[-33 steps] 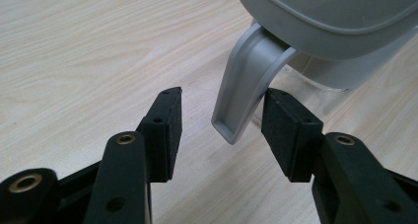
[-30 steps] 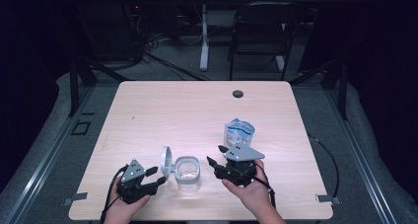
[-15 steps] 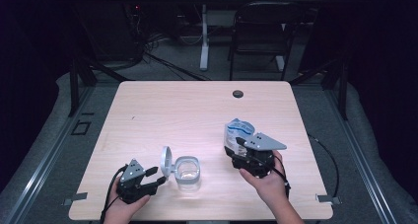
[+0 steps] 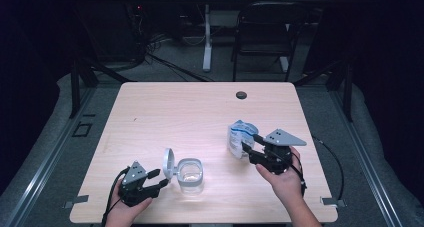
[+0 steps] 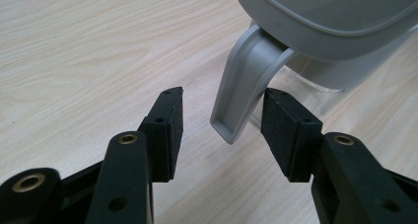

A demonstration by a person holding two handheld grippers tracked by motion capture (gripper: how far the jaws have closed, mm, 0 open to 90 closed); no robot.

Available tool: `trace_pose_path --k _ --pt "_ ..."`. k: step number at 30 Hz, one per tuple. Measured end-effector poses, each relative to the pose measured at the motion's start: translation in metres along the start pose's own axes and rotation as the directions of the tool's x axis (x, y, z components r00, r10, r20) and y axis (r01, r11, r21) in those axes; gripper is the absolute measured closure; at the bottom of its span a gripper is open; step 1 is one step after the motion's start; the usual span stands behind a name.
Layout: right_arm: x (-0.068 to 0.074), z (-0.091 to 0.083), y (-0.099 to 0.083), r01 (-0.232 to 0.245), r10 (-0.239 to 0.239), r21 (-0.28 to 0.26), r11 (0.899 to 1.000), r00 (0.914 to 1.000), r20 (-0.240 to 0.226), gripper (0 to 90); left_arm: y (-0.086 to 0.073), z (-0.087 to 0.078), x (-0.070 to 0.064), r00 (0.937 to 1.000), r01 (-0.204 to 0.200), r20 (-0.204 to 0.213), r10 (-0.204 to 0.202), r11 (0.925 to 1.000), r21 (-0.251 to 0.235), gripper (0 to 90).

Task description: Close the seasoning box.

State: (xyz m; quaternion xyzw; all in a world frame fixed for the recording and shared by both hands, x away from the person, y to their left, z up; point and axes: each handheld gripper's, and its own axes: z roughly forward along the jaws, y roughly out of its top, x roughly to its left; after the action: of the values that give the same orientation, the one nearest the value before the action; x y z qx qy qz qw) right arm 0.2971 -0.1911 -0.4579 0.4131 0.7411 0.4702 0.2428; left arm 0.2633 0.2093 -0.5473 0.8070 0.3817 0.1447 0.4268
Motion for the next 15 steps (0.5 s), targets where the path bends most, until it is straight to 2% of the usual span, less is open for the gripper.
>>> trace_pose_path --k 8,15 --pt "-0.0089 -0.0018 -0.0006 -0.018 0.018 0.001 1.0 0.9996 0.022 53.2 0.0002 -0.0001 -0.0002 1.0 -0.002 -0.001 0.002 1.0 0.0 51.5" --pt "-0.0096 -0.0037 0.0007 -0.005 0.005 0.018 1.0 0.9993 0.038 58.7 0.0003 0.0 -0.0003 1.0 -0.001 -0.001 0.001 1.0 0.0 51.4"
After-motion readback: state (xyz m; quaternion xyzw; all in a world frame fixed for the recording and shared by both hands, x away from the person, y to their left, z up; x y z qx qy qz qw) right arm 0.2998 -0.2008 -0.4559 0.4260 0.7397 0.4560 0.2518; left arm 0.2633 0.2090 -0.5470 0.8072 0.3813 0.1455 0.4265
